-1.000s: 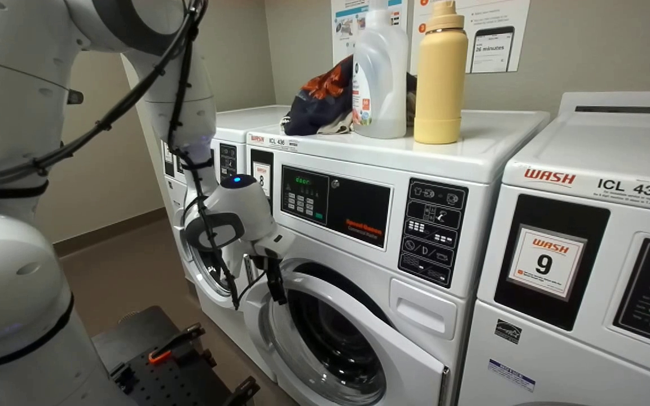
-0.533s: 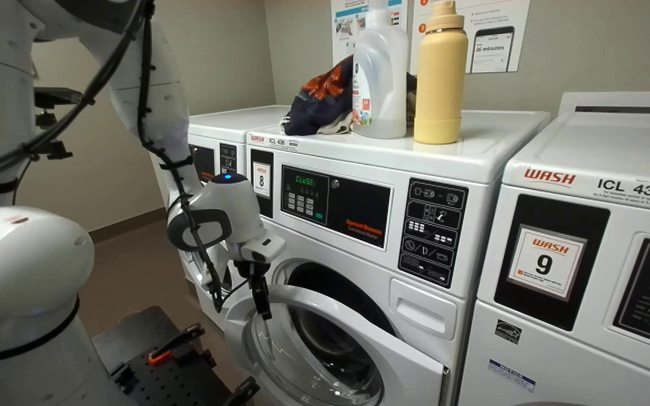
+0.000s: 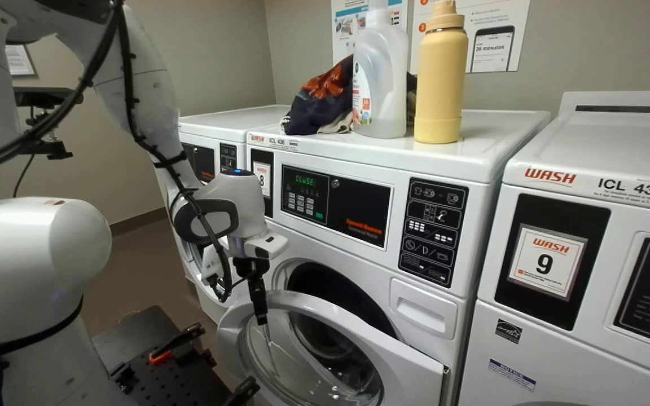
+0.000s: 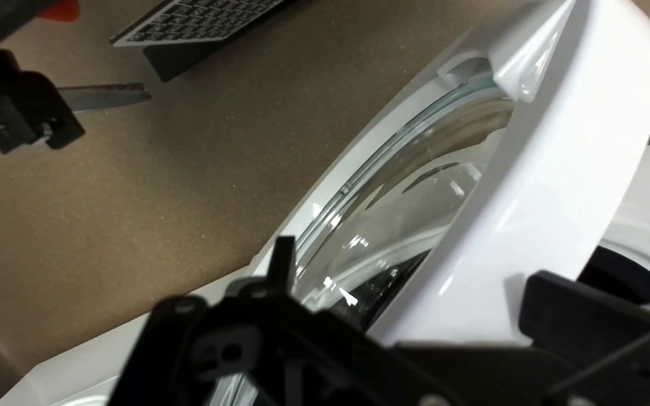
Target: Open the middle washing machine door
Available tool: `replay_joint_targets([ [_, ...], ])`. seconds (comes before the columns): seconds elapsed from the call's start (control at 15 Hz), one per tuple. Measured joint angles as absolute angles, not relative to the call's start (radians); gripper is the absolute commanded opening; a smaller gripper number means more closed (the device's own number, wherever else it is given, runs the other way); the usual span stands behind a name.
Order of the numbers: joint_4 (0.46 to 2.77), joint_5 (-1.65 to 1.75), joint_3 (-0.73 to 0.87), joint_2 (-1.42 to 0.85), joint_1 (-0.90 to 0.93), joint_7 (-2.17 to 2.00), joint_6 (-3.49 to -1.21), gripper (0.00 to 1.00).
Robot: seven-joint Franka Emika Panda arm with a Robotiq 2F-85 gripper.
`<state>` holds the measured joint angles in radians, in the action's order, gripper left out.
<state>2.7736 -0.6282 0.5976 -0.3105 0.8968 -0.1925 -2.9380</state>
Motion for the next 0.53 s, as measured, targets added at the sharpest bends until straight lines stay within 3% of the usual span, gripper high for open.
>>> replay_joint_targets([
  [0.53, 2.772, -0.412, 0.966, -0.31, 1.134, -0.302, -2.716, 1.0],
])
